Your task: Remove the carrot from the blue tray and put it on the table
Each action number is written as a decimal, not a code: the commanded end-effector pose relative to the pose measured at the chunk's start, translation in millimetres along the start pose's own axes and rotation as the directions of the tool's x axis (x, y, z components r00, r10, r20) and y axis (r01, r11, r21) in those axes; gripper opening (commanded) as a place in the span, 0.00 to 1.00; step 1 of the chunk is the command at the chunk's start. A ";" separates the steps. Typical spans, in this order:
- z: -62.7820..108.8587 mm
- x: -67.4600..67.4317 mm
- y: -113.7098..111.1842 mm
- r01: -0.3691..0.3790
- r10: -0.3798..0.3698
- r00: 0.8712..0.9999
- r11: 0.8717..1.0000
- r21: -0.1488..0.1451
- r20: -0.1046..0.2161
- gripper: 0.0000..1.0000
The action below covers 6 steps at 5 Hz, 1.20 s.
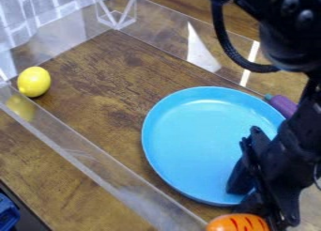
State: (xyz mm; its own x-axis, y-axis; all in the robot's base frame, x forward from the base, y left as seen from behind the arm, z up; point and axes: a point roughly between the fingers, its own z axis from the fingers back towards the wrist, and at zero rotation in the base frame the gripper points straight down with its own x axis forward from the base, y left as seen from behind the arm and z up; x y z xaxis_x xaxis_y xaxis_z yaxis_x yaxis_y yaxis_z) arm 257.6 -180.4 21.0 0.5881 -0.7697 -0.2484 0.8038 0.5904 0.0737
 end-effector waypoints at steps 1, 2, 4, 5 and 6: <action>-1.9 -0.2 -2.2 0.053 -0.053 0.999 0.999 0.004 0.003 0.00; -5.6 -5.8 -2.1 0.074 -0.074 0.997 0.997 0.006 0.008 0.00; -10.5 -12.2 -3.2 0.116 -0.116 0.993 0.993 0.005 0.013 0.00; -13.0 -14.0 -2.7 0.184 -0.184 0.983 0.983 0.013 0.019 0.00; -14.0 -13.6 -4.1 0.260 -0.261 0.965 0.965 0.015 0.027 0.00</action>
State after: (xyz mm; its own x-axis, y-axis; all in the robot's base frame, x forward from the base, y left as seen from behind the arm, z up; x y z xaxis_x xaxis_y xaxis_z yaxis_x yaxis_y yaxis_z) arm 255.6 -175.0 19.4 0.4301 -0.8806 -0.1992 0.9022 0.4273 0.0590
